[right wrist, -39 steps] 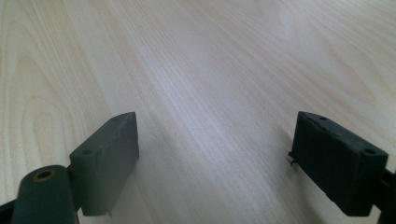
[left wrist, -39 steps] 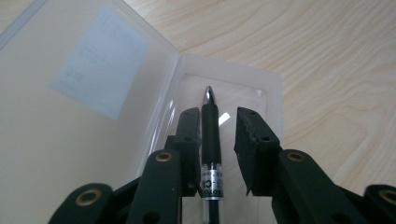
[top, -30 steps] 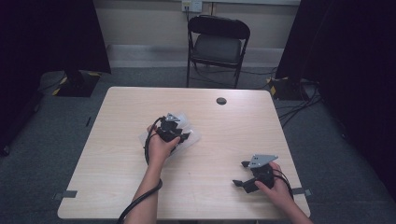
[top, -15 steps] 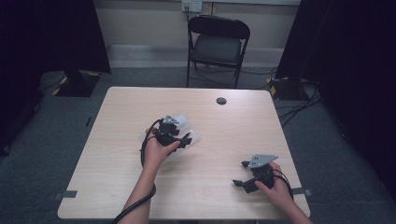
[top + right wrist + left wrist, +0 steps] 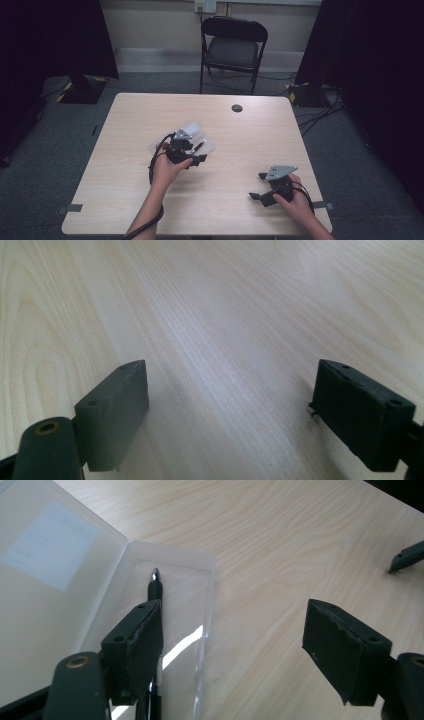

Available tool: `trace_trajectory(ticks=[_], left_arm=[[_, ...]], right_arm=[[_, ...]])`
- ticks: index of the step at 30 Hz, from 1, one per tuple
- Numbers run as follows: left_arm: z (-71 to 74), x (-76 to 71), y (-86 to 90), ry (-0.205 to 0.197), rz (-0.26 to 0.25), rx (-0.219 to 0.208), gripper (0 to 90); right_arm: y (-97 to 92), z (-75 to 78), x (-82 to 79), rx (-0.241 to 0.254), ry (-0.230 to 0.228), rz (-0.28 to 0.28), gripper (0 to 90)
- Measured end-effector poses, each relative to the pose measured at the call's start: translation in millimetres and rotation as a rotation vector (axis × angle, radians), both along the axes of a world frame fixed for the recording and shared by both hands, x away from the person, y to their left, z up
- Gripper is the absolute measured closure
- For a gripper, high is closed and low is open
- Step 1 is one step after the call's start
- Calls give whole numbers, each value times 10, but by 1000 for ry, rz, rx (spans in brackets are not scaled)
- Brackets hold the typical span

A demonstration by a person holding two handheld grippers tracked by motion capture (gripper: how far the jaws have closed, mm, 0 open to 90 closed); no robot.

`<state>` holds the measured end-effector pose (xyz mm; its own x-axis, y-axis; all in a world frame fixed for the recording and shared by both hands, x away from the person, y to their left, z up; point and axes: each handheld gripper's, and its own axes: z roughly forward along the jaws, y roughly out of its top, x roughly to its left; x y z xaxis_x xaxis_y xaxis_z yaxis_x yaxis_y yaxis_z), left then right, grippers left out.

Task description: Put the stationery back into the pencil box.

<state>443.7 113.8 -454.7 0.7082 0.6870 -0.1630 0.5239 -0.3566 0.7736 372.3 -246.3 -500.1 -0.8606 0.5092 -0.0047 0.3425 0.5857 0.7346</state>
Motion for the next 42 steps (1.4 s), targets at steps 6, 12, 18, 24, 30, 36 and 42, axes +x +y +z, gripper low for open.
trace_trajectory(ticks=[6,12,18,24,30,36,42], left_arm=[[7,-107,-30,-2,-35,5,241],[7,-206,-91,-4,-71,-3,240],[10,-295,-145,-7,-102,-16,240],[-21,-396,-205,-11,-136,-13,240],[-55,-491,-254,-9,-158,-19,240],[-107,-582,-298,-12,-182,-18,241],[-176,-665,-318,-3,-200,-21,241]], right_arm=[[0,0,0,0,0,0,142],[0,0,0,0,0,0,142],[0,0,0,0,0,0,142],[0,0,0,0,0,0,142],[0,0,0,0,0,0,142],[0,0,0,0,0,0,142],[0,0,0,0,0,0,142]])
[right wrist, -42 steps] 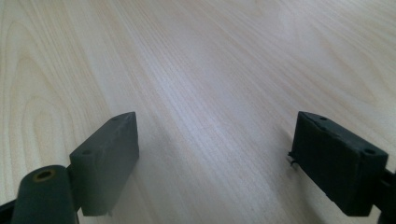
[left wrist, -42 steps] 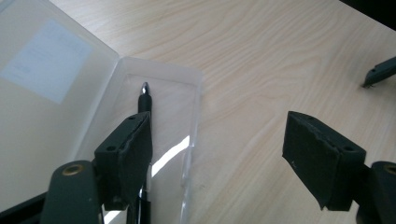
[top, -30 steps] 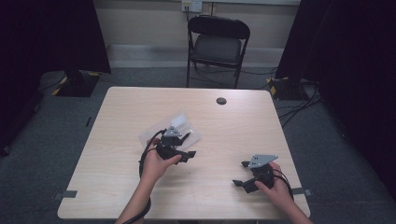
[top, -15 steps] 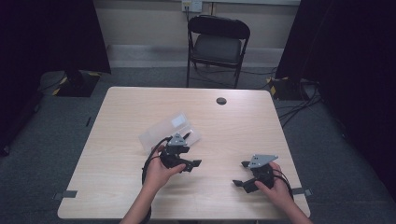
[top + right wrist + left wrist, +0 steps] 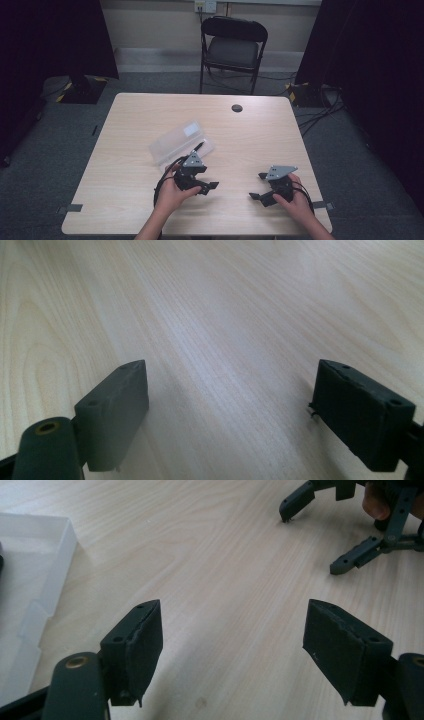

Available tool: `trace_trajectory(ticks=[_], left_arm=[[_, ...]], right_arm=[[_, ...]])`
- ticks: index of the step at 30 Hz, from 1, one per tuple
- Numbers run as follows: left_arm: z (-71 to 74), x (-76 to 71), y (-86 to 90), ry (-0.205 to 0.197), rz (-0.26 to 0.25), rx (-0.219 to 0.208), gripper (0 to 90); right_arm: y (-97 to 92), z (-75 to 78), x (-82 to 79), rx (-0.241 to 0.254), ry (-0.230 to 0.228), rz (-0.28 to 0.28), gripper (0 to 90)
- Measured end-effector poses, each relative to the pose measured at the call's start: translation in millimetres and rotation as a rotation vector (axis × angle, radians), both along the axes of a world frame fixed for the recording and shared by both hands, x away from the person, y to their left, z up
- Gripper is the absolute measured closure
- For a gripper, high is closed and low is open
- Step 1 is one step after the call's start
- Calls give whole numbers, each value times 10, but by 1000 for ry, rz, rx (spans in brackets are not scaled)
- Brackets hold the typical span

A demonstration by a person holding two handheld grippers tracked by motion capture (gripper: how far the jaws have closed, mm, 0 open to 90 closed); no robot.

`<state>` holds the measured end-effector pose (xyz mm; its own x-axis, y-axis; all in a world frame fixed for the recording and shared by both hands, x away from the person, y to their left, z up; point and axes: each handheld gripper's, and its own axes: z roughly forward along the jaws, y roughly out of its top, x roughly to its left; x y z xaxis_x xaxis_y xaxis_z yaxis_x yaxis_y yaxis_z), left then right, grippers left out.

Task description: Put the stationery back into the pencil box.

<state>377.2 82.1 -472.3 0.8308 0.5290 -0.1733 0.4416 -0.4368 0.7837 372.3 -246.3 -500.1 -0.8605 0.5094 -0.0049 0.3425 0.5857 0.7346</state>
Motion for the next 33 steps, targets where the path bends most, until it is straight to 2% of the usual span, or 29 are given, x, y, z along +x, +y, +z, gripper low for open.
trace_trajectory(ticks=[4,9,12,15,19,22,27,31,33], left_arm=[[-47,-48,-16,4,-9,5,242],[-115,-103,-42,2,-22,34,243],[-153,-134,-61,3,-29,33,243],[-183,-164,-83,-3,-39,54,242],[-229,-184,-95,-18,-52,96,242],[-259,-195,-84,-40,-53,95,242],[-273,-215,-67,-83,-67,124,240],[-272,-244,-85,-102,-72,155,222],[-275,-248,-89,-101,-66,150,217]], right_arm=[[0,0,0,0,0,0,142],[0,0,0,0,0,0,142],[0,0,0,0,0,0,142],[0,0,0,0,0,0,142],[0,0,0,0,0,0,142],[0,0,0,0,0,0,142],[0,0,0,0,0,0,142],[1,-1,1,1,2,3,141],[0,0,1,0,1,1,141]])
